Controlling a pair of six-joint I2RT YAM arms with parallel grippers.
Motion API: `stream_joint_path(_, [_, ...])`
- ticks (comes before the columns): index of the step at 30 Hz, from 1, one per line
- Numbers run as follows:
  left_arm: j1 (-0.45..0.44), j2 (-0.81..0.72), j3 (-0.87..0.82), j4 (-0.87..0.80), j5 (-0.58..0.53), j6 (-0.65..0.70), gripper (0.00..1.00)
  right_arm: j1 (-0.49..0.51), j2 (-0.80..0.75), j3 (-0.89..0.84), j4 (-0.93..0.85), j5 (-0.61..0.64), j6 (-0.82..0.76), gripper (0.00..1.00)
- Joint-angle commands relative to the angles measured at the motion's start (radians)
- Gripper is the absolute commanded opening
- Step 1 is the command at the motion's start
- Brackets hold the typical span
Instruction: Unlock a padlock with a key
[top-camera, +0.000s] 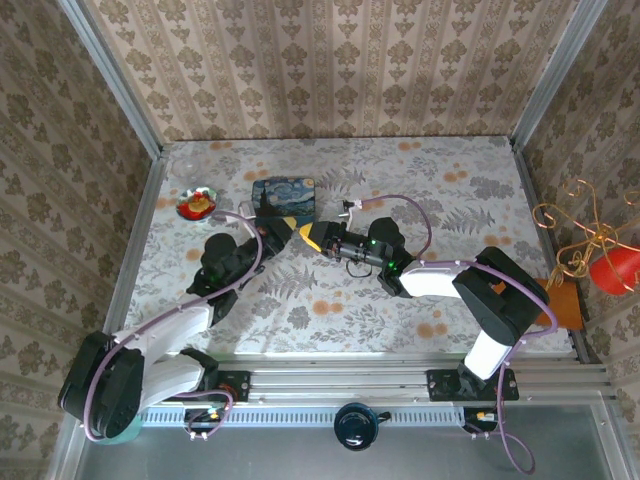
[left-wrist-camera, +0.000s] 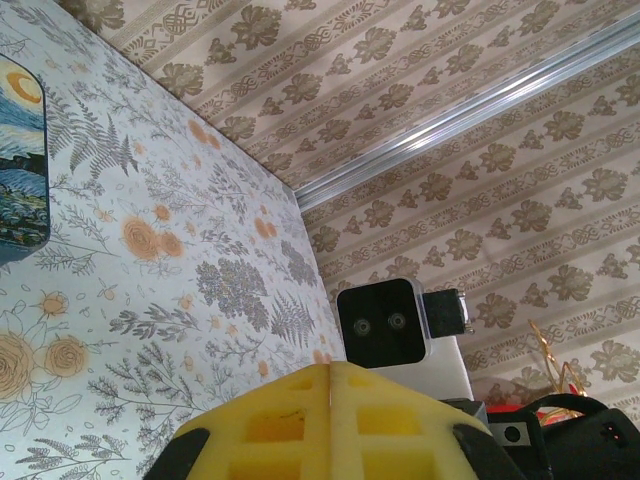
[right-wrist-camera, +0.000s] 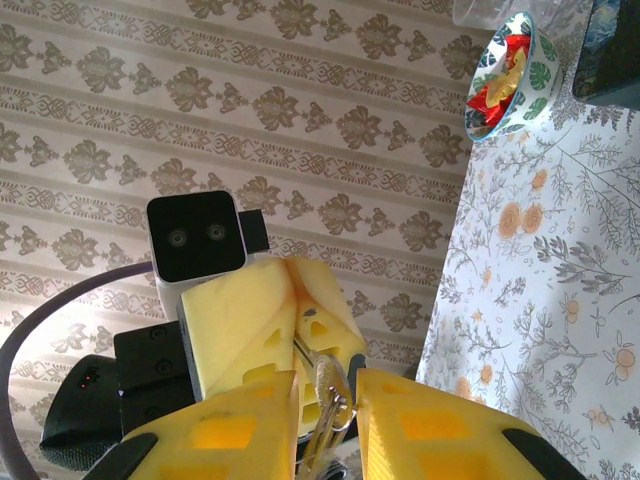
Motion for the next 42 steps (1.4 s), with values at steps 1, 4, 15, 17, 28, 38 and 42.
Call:
stream_joint_path(1, [0.007, -0.030, 0.008, -0.015, -0.009, 0.018, 0.00, 0.000, 0.008, 0.023, 0.000, 0.006, -0.002, 0.25])
stream_joint_path(4, [0.006, -0.027, 0.014, -0.021, -0.003, 0.020, 0.00, 0.000, 0.012, 0.024, 0.000, 0.003, 0.000, 0.27])
stream_joint_path(15, [0.007, -0.015, 0.015, -0.011, 0.002, 0.018, 0.00, 0.005, 0.010, 0.031, 0.005, -0.012, -0.003, 0.14])
stream_joint_path(17, [0.007, -0.014, 0.015, -0.011, 0.002, 0.020, 0.00, 0.005, 0.009, 0.031, 0.006, -0.013, -0.002, 0.12])
stream_joint_path(28, [0.013, -0.027, 0.022, -0.106, -0.025, 0.067, 0.34, 0.002, -0.023, 0.019, -0.075, 0.010, -0.038, 0.02])
stream_joint_path(38, [0.193, -0.120, 0.020, -0.333, 0.057, 0.249, 0.67, 0.010, -0.180, 0.015, -0.548, 0.130, -0.271, 0.00])
stream_joint_path(42, [0.195, -0.120, 0.060, -0.526, -0.026, 0.430, 0.70, 0.024, -0.257, -0.002, -0.686, 0.194, -0.367, 0.00])
